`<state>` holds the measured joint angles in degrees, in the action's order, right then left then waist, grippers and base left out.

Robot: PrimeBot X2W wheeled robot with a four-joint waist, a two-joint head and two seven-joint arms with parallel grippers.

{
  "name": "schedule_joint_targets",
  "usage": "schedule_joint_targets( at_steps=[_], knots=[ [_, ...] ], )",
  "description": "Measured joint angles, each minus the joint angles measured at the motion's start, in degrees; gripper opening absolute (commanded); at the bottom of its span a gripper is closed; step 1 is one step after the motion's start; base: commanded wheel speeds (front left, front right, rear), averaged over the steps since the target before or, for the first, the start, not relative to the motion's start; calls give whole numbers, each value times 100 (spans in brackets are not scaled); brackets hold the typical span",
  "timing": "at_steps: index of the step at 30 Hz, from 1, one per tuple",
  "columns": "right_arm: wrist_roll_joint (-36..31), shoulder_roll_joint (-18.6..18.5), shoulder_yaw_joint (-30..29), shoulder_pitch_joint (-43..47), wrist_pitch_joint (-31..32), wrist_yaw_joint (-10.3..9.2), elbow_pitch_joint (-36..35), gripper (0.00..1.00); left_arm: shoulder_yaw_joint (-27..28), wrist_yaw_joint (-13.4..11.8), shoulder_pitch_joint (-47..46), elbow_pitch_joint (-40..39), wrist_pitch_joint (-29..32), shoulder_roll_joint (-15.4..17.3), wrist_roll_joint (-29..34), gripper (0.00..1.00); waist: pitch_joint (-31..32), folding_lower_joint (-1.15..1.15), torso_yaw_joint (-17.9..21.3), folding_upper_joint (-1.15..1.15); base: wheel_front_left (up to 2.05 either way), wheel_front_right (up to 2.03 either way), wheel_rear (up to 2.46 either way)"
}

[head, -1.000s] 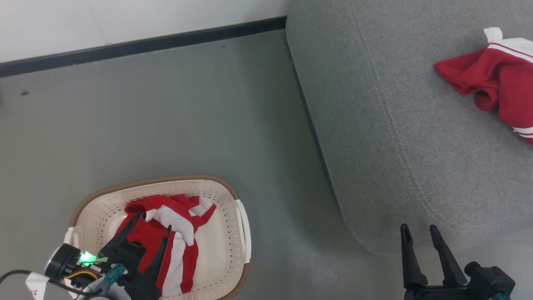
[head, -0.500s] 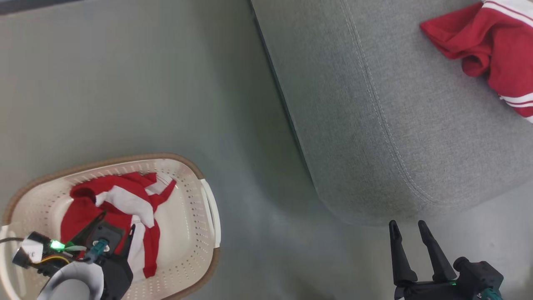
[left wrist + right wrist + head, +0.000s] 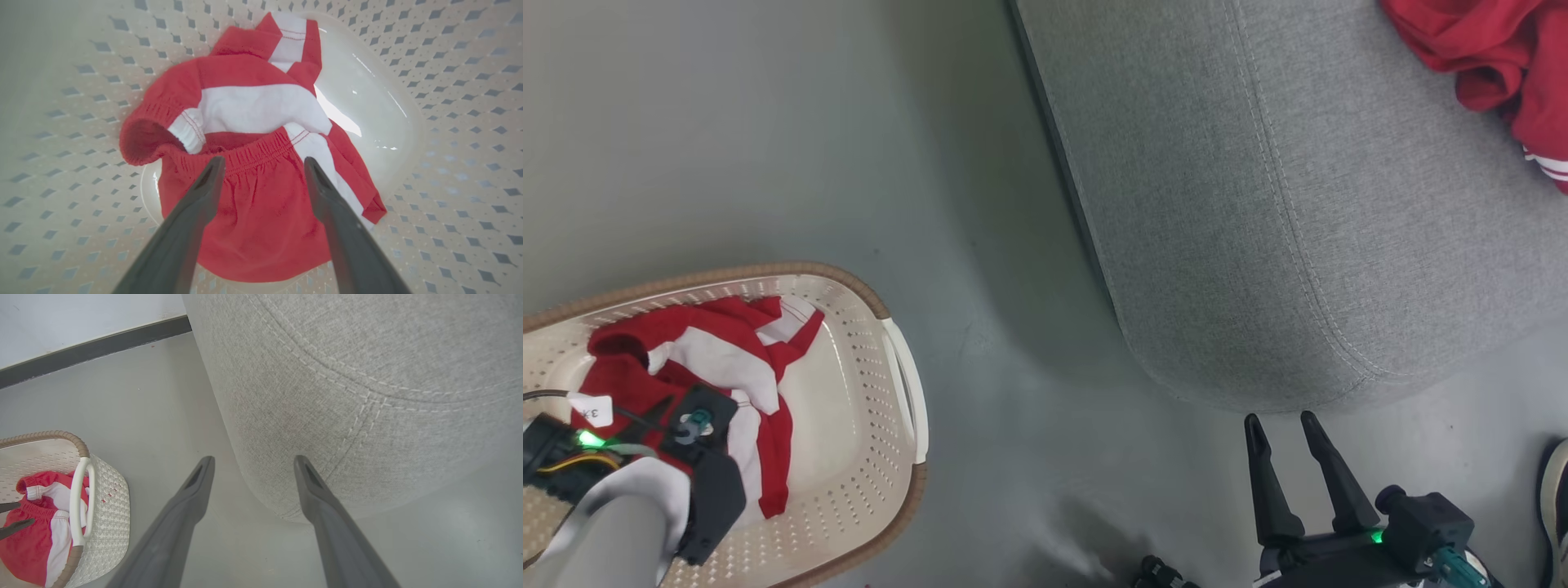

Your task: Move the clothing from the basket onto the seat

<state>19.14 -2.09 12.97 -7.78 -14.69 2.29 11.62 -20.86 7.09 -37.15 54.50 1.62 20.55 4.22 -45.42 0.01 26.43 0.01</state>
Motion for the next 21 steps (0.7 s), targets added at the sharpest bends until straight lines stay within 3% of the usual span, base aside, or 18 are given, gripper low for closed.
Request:
schedule_joint_targets(
  at_steps=[6,21],
  knots=[
    [119,3,156,-137,0,-93,-96,100,4,-3,-164,320,406,105,58,100,-206,0,63,0,0,0,0],
    [191,5,298,-234,0,-272,-436,100,-185,-86,-934,849,1200,-75,323,100,-638,0,43,0,0,0,0]
  ],
)
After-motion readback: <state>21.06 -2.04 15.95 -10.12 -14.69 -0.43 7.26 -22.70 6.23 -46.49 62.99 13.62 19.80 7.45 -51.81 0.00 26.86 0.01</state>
